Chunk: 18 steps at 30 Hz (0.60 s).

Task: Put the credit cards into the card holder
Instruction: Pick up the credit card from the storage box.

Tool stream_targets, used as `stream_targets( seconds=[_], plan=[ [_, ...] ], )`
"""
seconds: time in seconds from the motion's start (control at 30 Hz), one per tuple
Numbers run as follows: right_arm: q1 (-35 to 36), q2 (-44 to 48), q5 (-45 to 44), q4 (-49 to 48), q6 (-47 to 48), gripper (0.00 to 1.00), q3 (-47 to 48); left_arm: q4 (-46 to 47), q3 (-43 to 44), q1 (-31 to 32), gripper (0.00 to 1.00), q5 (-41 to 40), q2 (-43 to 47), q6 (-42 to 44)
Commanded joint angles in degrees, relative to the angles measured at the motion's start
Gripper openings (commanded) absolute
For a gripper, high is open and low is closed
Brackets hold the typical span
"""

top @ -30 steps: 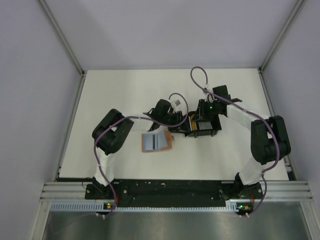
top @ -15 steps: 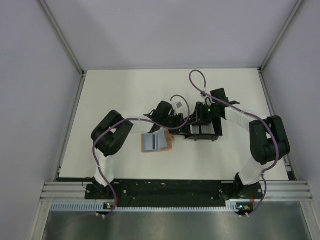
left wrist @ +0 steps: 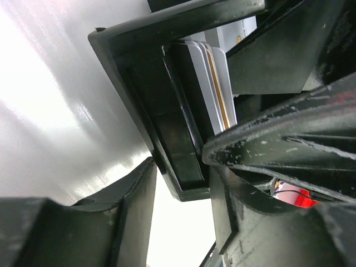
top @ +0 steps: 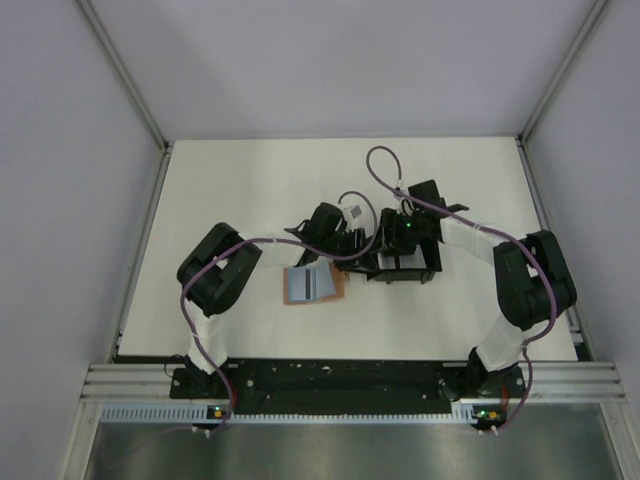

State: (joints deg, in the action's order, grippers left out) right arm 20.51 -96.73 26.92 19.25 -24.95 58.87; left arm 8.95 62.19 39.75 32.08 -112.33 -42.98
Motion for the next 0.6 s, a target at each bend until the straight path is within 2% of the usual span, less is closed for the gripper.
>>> stream_targets(
  seconds=[0.0,0.23,0.47,0.57],
  plan=[
    [0.14,-0.48,-2.75,-1.32,0.07,0.52,2.12,0.72,0.30,-0.11,0.49,0.80,4.58,2.29],
    [-0.04,-0.57,-2.05,-0.96,-0.45,0.54,2.48,-0.69,0.12,-0.37,0.50,0.53,5.72,3.17],
    [-0.03,0.58,-0.02,-1.23,-1.59,0.53,1.60,-0.60,-0.49,-0.63,0.40,0.44,4.23,3.43],
    [-0.04,0.84,0.24,-1.32,-1.77,0.49,1.51,-0.43,-0.23,-0.64,0.38,0.71,3.61,3.26]
  ],
)
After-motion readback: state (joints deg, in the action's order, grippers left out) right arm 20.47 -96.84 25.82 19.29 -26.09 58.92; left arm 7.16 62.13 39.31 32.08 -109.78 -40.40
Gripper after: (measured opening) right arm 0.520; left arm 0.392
